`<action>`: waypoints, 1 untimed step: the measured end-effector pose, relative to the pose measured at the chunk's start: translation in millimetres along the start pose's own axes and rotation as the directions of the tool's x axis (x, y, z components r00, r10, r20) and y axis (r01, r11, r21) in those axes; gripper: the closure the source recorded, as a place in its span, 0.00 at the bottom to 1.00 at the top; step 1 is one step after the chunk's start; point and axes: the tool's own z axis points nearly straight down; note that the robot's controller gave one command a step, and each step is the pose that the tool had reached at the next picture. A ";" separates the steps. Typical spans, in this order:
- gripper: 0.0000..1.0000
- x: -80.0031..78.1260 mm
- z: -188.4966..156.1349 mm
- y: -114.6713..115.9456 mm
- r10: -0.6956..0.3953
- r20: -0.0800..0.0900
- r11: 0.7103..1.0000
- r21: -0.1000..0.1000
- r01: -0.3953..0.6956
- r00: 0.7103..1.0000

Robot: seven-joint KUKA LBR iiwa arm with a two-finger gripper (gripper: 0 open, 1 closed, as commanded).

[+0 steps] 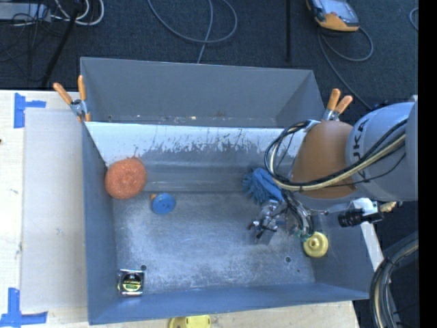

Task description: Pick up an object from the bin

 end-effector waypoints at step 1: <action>1.00 -11.5 -171.0 6.7 -0.007 0.009 1.000 -0.002 0.007 1.000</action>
Offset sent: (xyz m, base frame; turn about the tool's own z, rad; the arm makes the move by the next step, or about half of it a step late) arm 0.0000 0.0000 0.0000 0.0000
